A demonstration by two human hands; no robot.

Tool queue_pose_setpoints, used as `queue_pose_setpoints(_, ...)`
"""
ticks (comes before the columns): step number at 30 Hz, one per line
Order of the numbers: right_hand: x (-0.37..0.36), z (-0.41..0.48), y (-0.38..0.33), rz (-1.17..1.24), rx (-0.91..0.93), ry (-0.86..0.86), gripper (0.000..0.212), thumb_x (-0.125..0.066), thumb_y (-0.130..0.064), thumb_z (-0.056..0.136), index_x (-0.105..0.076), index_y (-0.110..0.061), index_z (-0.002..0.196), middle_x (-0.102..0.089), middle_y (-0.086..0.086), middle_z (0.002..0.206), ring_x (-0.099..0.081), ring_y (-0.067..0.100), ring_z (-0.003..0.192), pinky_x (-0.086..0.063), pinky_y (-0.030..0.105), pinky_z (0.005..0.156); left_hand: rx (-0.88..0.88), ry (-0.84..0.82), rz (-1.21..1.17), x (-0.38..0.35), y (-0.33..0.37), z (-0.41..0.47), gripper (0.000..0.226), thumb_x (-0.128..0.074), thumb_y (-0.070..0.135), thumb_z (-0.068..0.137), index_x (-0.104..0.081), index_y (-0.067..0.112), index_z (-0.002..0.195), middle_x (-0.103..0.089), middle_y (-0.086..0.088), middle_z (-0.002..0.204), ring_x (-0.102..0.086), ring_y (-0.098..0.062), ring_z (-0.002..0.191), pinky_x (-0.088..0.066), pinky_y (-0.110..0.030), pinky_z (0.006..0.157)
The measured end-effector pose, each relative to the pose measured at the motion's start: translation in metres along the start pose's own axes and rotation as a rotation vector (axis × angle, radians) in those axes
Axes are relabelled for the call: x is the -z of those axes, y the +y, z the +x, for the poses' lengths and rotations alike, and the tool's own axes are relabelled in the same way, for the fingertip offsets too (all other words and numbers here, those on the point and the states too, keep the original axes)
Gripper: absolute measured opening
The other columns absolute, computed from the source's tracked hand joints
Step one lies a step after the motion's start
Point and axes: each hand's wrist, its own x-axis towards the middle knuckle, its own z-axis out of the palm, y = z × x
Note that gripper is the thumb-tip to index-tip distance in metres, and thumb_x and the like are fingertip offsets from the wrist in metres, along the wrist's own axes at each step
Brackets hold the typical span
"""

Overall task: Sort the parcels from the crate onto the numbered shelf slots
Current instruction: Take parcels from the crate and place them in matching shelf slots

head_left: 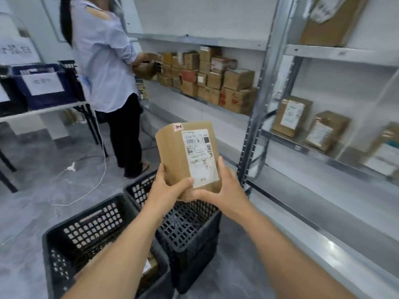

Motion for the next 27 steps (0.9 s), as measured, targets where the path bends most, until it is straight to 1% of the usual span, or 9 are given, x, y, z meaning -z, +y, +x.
queue_pose_setpoints(1, 0.017, -0.007, 0.009, 0.13, -0.006, -0.027, 0.116, -0.08, -0.057, 0.063, -0.004, -0.043, 0.15, -0.025, -0.015, 0.144, -0.026, 0.007, 0.134, -0.027, 0.04, 0.113, 0.005, -0.043, -0.03, -0.007, 0.002, -0.004, 0.097, -0.076, 0.038, 0.075, -0.015, 0.033, 0.151, -0.048, 0.011, 0.133, -0.054, -0.013, 0.116, -0.045, -0.025, 0.089)
queue_pose_setpoints(3, 0.049, -0.021, 0.029, 0.37, -0.03, -0.066, 0.101, -0.084, -0.047, 0.062, -0.023, -0.052, 0.143, -0.034, -0.012, 0.148, -0.038, 0.008, 0.132, -0.034, 0.043, 0.112, 0.022, -0.14, -0.097, -0.02, 0.003, -0.011, 0.1, -0.079, 0.04, 0.069, -0.02, 0.035, 0.15, -0.056, 0.009, 0.129, -0.06, -0.015, 0.111, -0.048, -0.032, 0.093)
queue_pose_setpoints(4, 0.064, -0.029, 0.037, 0.434, -0.051, -0.087, 0.098, -0.084, -0.047, 0.058, -0.029, -0.055, 0.139, -0.035, -0.01, 0.148, -0.04, 0.01, 0.131, -0.036, 0.043, 0.111, 0.033, -0.186, -0.141, -0.026, 0.002, -0.013, 0.096, -0.078, 0.036, 0.07, -0.024, 0.034, 0.149, -0.061, 0.005, 0.126, -0.063, -0.017, 0.108, -0.05, -0.035, 0.094)
queue_pose_setpoints(6, 0.089, -0.046, 0.053, 0.495, -0.077, -0.124, 0.096, -0.084, -0.049, 0.05, -0.035, -0.059, 0.132, -0.037, -0.004, 0.148, -0.04, 0.013, 0.133, -0.034, 0.043, 0.112, 0.028, -0.293, -0.208, -0.039, 0.002, -0.018, 0.084, -0.076, 0.026, 0.075, -0.032, 0.03, 0.146, -0.068, 0.002, 0.117, -0.067, -0.017, 0.102, -0.054, -0.032, 0.084)
queue_pose_setpoints(9, 0.116, -0.069, 0.069, 0.537, -0.061, -0.157, 0.103, -0.085, -0.043, 0.05, -0.033, -0.053, 0.139, -0.046, 0.005, 0.144, -0.045, 0.019, 0.132, -0.033, 0.044, 0.113, 0.013, -0.439, -0.243, -0.064, 0.008, -0.025, 0.089, -0.075, 0.035, 0.056, -0.042, 0.027, 0.139, -0.069, 0.004, 0.118, -0.068, -0.015, 0.101, -0.055, -0.026, 0.075)
queue_pose_setpoints(13, 0.139, -0.092, 0.079, 0.561, -0.029, -0.062, 0.108, -0.078, -0.033, 0.055, -0.024, -0.038, 0.148, -0.06, 0.005, 0.13, -0.057, 0.02, 0.12, -0.044, 0.038, 0.103, -0.036, -0.627, -0.219, -0.099, 0.022, -0.027, 0.087, -0.072, 0.034, 0.058, -0.042, 0.026, 0.139, -0.062, 0.002, 0.13, -0.061, -0.02, 0.115, -0.054, -0.028, 0.083)
queue_pose_setpoints(20, 0.187, -0.12, 0.087, 0.501, 0.014, 0.18, 0.102, -0.079, -0.03, 0.051, -0.033, -0.041, 0.141, -0.067, -0.003, 0.113, -0.065, 0.011, 0.104, -0.053, 0.024, 0.079, -0.141, -0.842, -0.157, -0.16, 0.053, -0.012, 0.082, -0.065, 0.033, 0.063, -0.04, 0.025, 0.141, -0.057, -0.004, 0.135, -0.054, -0.03, 0.123, -0.04, -0.053, 0.104)
queue_pose_setpoints(24, 0.215, -0.114, 0.094, 0.478, 0.03, 0.283, 0.102, -0.081, -0.027, 0.047, -0.036, -0.043, 0.137, -0.062, 0.011, 0.118, -0.064, 0.017, 0.105, -0.054, 0.025, 0.076, -0.185, -0.883, -0.175, -0.195, 0.068, 0.003, 0.082, -0.066, 0.034, 0.061, -0.041, 0.023, 0.139, -0.06, -0.004, 0.132, -0.057, -0.027, 0.12, -0.045, -0.046, 0.098)
queue_pose_setpoints(27, 0.233, -0.103, 0.098, 0.44, 0.047, 0.355, 0.108, -0.08, -0.028, 0.047, -0.033, -0.037, 0.143, -0.063, 0.009, 0.118, -0.064, 0.013, 0.106, -0.053, 0.022, 0.077, -0.241, -0.91, -0.153, -0.217, 0.082, 0.02, 0.081, -0.067, 0.038, 0.063, -0.041, 0.025, 0.139, -0.061, 0.0, 0.131, -0.059, -0.023, 0.118, -0.046, -0.041, 0.095)
